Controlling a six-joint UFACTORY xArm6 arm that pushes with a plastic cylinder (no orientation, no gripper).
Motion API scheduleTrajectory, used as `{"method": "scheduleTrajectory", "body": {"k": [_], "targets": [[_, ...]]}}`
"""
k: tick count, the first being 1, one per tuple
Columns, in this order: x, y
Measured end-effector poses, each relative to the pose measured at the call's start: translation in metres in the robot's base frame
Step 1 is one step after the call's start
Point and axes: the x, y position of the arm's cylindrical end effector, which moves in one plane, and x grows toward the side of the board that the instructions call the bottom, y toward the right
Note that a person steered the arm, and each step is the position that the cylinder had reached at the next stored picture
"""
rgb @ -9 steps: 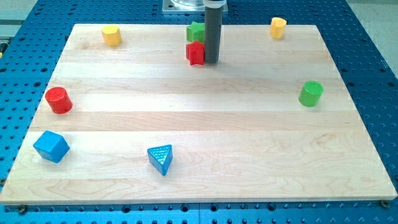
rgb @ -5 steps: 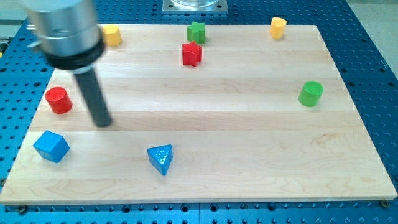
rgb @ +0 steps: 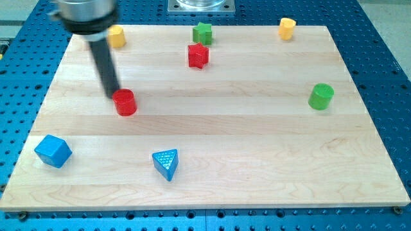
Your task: Move the red circle to the bottom of the red star
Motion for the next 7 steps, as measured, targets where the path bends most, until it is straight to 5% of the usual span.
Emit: {"method": "scheduleTrajectory", "body": {"k": [1, 2, 4, 7], "targets": [[0.040, 0.024], [0.040, 0.102], [0.053, 0.167], [-0.016, 0.246]]}}
